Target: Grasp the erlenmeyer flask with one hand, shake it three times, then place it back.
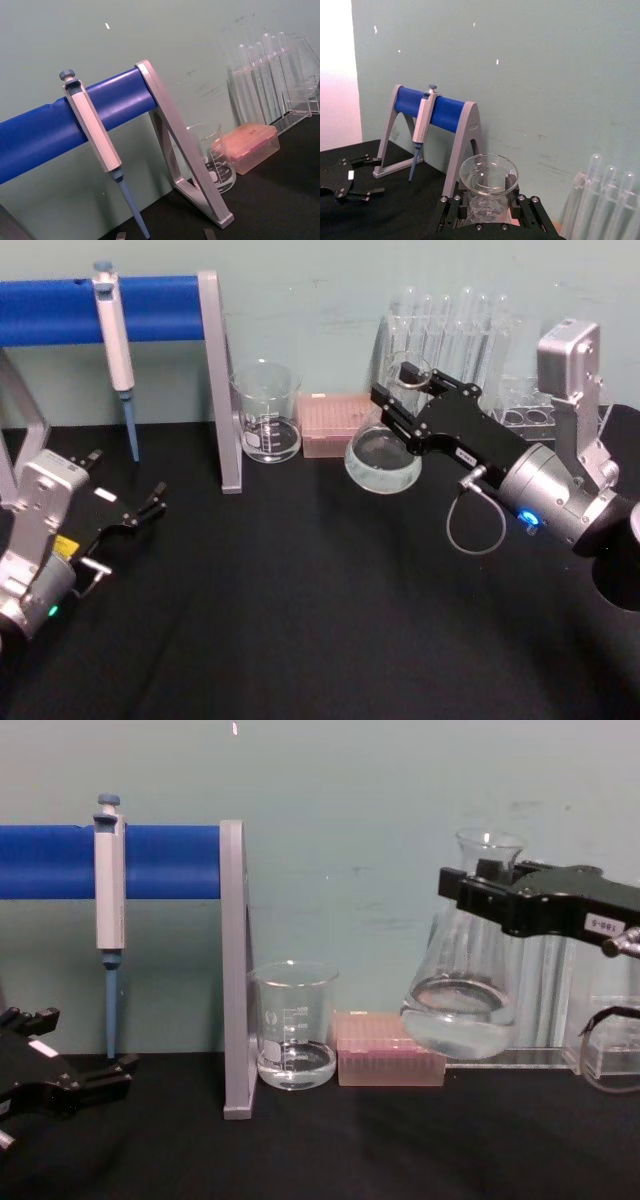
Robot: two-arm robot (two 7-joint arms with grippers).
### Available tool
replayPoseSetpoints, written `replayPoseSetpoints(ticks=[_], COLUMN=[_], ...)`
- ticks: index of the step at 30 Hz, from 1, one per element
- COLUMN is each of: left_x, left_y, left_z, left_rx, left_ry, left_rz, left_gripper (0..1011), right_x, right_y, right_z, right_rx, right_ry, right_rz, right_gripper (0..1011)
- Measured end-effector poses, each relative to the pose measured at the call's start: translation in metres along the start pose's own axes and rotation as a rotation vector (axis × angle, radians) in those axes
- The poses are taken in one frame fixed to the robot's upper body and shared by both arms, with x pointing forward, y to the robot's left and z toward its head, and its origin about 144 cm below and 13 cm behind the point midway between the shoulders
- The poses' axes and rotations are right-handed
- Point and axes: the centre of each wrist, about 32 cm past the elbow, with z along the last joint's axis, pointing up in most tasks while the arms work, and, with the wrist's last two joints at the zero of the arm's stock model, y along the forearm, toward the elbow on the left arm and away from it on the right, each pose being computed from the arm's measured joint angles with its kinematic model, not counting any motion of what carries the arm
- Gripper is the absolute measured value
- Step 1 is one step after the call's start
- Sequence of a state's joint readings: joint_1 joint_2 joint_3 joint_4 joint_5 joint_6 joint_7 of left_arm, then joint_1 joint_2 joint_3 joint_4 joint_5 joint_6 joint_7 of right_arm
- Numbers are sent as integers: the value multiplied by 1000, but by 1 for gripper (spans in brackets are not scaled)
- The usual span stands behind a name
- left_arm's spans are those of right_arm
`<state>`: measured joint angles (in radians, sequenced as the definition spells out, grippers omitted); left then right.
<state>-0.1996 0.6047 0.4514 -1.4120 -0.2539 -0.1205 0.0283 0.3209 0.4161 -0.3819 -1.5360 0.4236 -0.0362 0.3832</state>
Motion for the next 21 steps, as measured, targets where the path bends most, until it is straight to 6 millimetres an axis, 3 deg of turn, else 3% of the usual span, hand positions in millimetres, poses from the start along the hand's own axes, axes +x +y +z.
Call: replayPoseSetpoints(ticks=[11, 21], left_x=[0, 0], left_y=[0, 0], left_z=[0, 0], left_rx=[0, 0], left_ry=[0, 0], left_rz=[0, 0], left_gripper=[1001, 1001], right_x=[-2, -11], right_y=[-5, 11], right_z=[-1, -1], right_rx=[8, -1], right_ry=[15, 18], right_rz=[-9, 180], right_gripper=[450, 450])
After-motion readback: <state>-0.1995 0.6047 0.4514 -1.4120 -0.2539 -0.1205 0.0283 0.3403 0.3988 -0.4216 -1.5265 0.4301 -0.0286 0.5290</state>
